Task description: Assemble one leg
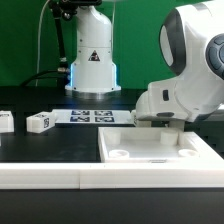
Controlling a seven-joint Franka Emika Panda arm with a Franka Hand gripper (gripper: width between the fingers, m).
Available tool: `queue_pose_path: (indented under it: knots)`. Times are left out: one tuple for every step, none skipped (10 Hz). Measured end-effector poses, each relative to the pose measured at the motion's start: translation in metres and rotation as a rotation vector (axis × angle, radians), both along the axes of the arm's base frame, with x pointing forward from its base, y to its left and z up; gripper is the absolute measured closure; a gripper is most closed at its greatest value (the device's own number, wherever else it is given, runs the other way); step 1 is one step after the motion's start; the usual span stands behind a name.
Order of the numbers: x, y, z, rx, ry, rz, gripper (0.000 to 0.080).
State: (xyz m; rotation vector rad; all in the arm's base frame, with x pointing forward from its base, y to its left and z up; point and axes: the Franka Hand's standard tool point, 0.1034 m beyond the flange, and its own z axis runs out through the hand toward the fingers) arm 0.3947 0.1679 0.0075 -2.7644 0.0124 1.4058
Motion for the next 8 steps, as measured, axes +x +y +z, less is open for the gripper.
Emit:
queue_pose_path:
  knots:
    - [0.0,0.0,0.0,0.0,0.0,0.0,0.0517]
    - [0.0,0.0,0.0,0.0,0.0,0.0,0.0514]
    - [0.0,0.0,0.0,0.0,0.0,0.0,0.0514]
    - [0.0,0.0,0.0,0.0,0.0,0.0,0.0514]
    - [0.001,-0.001,0.003,0.005,0.006,0.004,0.0514]
    - [0.008,-0.005,0.017,0.014,0.014,0.01,0.0514]
    - [0.016,-0.006,0.03,0.022,-0.008,0.012,0.0514]
    - [0.02,-0.009,0.042,0.036,-0.014,0.019,0.0514]
